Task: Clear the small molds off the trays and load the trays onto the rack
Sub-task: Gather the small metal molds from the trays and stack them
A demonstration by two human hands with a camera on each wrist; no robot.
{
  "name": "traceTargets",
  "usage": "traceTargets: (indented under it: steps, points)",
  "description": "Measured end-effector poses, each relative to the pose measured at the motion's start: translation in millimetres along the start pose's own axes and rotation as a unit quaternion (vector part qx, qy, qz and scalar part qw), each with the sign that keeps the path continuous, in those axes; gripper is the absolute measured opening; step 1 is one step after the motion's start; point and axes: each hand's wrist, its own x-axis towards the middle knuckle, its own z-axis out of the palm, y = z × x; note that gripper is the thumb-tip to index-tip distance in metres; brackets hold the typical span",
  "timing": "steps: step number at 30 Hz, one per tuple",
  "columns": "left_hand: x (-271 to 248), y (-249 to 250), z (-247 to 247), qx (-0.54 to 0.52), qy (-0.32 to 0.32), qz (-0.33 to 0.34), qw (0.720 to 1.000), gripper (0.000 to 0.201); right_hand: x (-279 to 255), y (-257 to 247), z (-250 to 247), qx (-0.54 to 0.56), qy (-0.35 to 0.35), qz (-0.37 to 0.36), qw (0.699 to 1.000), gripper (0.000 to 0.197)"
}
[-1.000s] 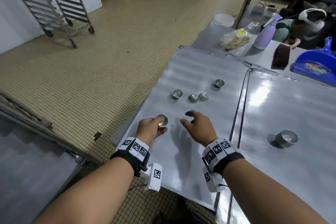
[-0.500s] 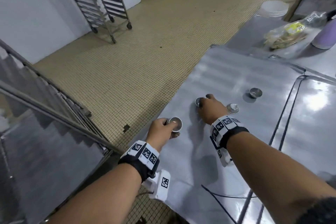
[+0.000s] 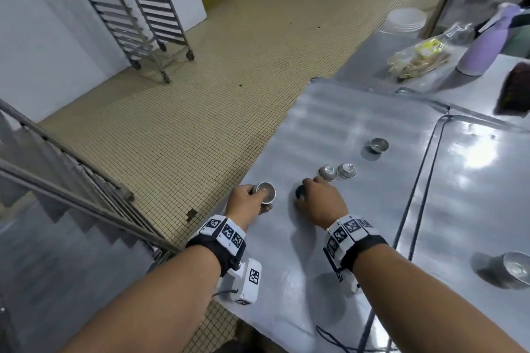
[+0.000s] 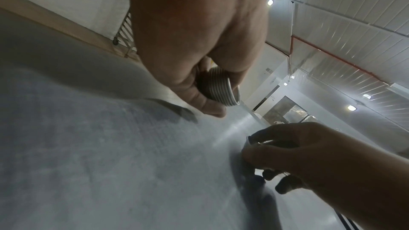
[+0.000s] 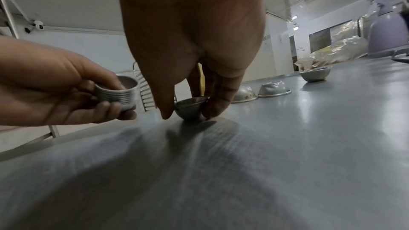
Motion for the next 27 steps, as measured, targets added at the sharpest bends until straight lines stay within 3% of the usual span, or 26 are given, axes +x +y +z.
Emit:
traceTargets:
  steps: [4, 8, 11, 20, 24, 27]
  points:
    - [10, 7, 8, -0.001, -0.011, 0.008, 1.000, 0.010, -17, -1, -2, 0.059, 0.023, 0.028, 0.998, 0.025]
    - [20, 12, 12, -0.039, -0.045, -0.022, 0.998, 0.021, -31, -12, -16, 0.146, 0.101, 0.025, 0.984, 0.039]
    - [22, 17, 16, -0.091, -0.075, -0.049, 0.992, 0.017, -35, -30, -21, 0.213, 0.152, 0.013, 0.965, 0.040]
    - [33, 22, 16, -0.129, -0.159, -0.106, 0.973, 0.041, -19, -54, 3, 0.206, 0.131, 0.051, 0.968, 0.070]
    - [48, 21, 7, -0.158, -0.150, -0.126, 0.968, 0.039, -14, -34, 4, 0.145, 0.160, 0.113, 0.970, 0.049]
    - [51, 22, 3, -0.123, -0.130, -0.128, 0.976, 0.039, -6, -11, -9, 0.097, 0.159, 0.166, 0.968, 0.034]
